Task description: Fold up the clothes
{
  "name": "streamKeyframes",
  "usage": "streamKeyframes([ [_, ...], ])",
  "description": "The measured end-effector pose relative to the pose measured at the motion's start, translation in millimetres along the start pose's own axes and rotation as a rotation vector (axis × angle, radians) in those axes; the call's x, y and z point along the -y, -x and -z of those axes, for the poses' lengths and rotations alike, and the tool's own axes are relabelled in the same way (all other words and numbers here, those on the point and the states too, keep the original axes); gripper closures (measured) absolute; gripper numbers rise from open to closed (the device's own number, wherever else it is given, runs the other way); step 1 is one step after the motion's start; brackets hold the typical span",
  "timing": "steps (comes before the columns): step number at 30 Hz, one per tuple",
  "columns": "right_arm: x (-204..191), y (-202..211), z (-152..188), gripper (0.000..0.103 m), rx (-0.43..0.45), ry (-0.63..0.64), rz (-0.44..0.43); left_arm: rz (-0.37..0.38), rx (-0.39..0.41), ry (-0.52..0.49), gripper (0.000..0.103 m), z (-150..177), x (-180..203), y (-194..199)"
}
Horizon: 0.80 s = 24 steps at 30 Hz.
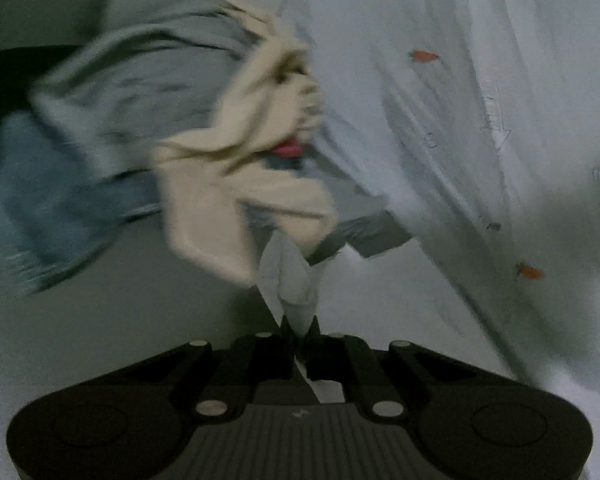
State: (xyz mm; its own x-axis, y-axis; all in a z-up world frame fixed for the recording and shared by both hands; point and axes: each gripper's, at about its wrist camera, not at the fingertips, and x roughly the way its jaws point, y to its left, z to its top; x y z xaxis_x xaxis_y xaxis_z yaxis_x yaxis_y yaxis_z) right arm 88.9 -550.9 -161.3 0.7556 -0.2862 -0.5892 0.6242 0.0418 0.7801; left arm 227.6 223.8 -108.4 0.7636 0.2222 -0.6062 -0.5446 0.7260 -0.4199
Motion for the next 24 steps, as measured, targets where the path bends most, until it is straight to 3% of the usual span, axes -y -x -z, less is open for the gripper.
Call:
streamKeyframes([
  [3, 8, -11, 1, 0.085, -0.040, 0.014, 0.080, 0.007, -0.047, 0.018, 0.096, 23, -30, 2],
  [5, 3, -18, 2, 0.060, -0.062, 0.076, 0.181, 0.022, -0.065, 0.082, 0.096, 29, -43, -4],
  [7, -11, -10, 8, 0.050, -0.038, 0.169, 0.249, 0.026, -0.076, 0.118, 0.094, 33, -47, -10],
  [10, -36, 10, 29, 0.035, 0.029, 0.354, 0.269, 0.022, -0.095, 0.145, 0.089, 35, -53, -16],
  [11, -45, 14, 37, 0.035, 0.042, 0.408, 0.274, 0.025, -0.107, 0.153, 0.085, 35, -55, -20],
  [16, -84, 40, 99, 0.034, 0.078, 0.639, 0.200, 0.023, -0.175, 0.191, 0.080, 35, -70, -35],
  [20, -115, 20, 174, 0.033, -0.109, 0.773, 0.038, 0.076, -0.189, 0.256, 0.080, 27, -87, -41],
  [24, -147, -1, 249, 0.037, -0.298, 0.899, -0.127, 0.128, -0.257, 0.262, 0.081, 16, -94, -52],
])
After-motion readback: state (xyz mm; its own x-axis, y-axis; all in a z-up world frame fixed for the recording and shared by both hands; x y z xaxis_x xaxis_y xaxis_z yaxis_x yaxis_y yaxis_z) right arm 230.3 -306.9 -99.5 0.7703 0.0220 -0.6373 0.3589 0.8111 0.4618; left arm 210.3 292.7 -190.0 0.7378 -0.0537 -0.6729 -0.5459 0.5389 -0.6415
